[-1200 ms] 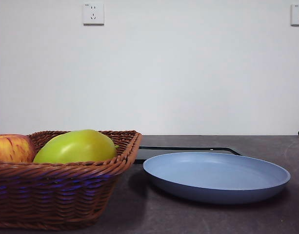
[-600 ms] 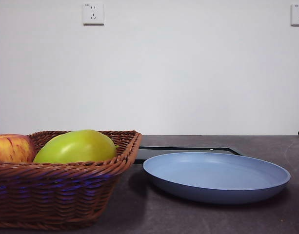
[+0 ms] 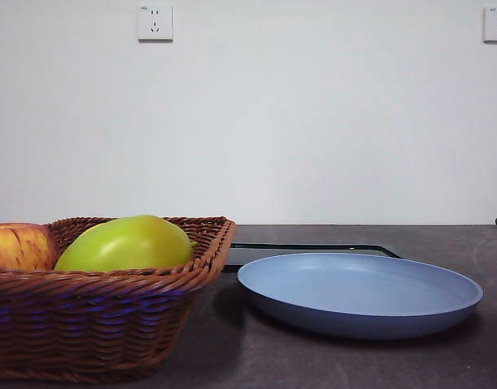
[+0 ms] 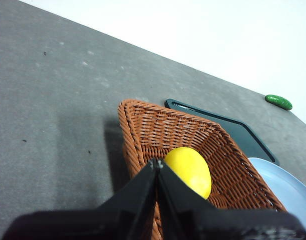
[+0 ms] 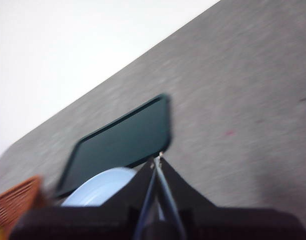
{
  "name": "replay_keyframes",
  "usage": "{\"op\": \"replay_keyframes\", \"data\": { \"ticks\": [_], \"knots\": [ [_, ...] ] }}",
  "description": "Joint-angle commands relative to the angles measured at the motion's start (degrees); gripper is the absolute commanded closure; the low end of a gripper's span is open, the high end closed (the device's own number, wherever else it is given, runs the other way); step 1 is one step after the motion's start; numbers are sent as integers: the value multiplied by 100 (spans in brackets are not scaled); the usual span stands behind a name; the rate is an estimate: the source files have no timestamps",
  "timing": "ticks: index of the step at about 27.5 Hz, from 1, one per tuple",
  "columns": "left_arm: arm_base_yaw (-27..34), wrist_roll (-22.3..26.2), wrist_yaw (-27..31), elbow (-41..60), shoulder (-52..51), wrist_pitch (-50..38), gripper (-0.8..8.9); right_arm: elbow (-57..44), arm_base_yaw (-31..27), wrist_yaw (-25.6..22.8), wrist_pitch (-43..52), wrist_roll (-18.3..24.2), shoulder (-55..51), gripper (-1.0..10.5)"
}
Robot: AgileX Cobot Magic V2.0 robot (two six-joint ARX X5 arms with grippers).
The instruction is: Take the lemon from the basket,put the lemon in the plate,hand out the plate
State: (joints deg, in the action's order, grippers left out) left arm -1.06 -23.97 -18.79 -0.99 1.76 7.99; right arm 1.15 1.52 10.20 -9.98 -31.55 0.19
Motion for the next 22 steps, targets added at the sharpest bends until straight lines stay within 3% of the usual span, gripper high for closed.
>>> {"op": "replay_keyframes", "data": {
  "ticks": [1,10,16,22],
  "knots": [
    [17,-68,-81,9,-9,-42,807,17,4,492,-74,-94,-20,944],
    [17,-63,-94,-861,280,813,807,798,4,601,-695,-66,101,944],
    [17,46,-92,-1720,1189,1196,807,1545,4,599,-1012,457,636,944],
    [-7,848,-428,-2649,2319,1268,807,2496,4,608,-1390,951,1626,944]
  ]
}}
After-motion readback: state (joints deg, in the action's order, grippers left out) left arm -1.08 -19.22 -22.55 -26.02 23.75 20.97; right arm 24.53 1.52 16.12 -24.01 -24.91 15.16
